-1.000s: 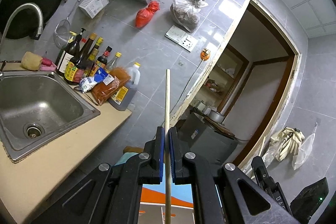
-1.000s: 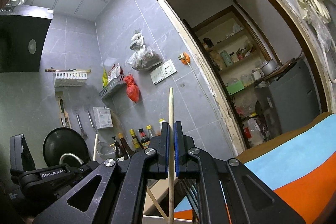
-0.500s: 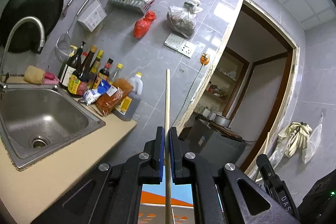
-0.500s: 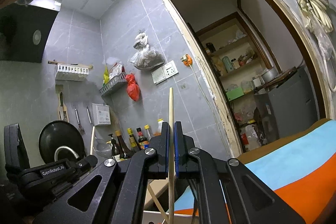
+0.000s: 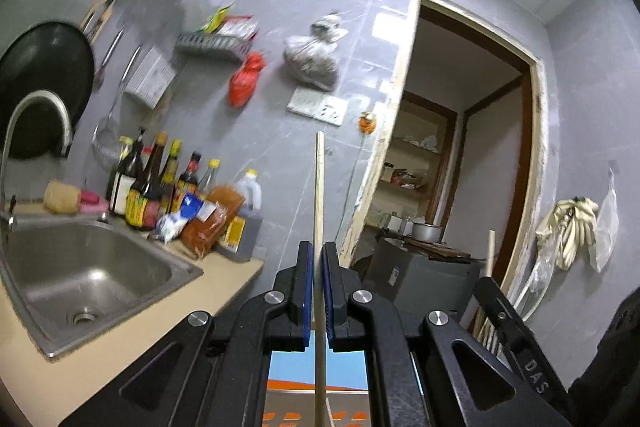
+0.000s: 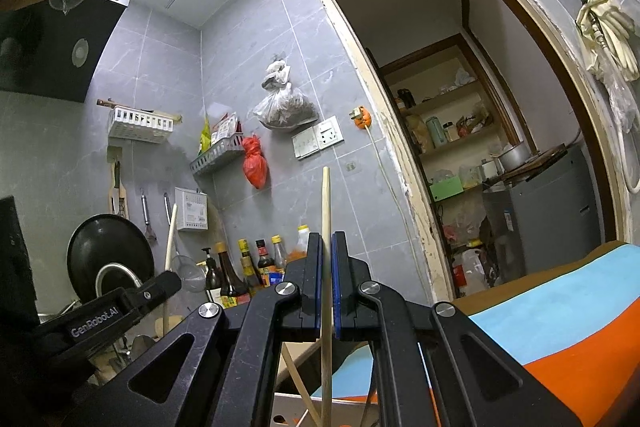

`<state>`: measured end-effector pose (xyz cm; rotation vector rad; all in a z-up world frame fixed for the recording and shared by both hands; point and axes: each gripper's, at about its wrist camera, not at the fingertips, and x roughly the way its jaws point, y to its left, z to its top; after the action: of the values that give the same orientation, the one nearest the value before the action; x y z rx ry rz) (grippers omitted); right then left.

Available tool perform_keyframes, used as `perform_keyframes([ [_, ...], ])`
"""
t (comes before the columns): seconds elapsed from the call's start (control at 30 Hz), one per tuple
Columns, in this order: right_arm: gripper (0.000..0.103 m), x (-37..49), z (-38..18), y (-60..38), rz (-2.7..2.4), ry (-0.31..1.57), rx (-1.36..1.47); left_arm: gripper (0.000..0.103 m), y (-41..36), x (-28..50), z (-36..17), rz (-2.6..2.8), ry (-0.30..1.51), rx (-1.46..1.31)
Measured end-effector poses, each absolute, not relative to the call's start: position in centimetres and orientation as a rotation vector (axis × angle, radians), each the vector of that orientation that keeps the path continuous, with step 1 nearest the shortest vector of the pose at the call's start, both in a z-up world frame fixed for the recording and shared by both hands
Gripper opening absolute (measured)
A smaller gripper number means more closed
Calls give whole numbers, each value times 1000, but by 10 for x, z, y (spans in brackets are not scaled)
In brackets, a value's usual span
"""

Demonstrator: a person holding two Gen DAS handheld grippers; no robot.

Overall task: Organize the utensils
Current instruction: 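Carry both upright chopsticks above the white holder with both tools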

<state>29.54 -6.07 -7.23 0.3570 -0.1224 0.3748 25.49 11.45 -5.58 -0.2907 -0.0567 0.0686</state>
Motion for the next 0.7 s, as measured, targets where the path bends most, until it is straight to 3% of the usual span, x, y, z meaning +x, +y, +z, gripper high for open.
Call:
perform_keyframes([
  [0.7, 4, 299, -76, -64, 384, -114, 363, 5, 89, 249, -60, 118, -120, -50],
])
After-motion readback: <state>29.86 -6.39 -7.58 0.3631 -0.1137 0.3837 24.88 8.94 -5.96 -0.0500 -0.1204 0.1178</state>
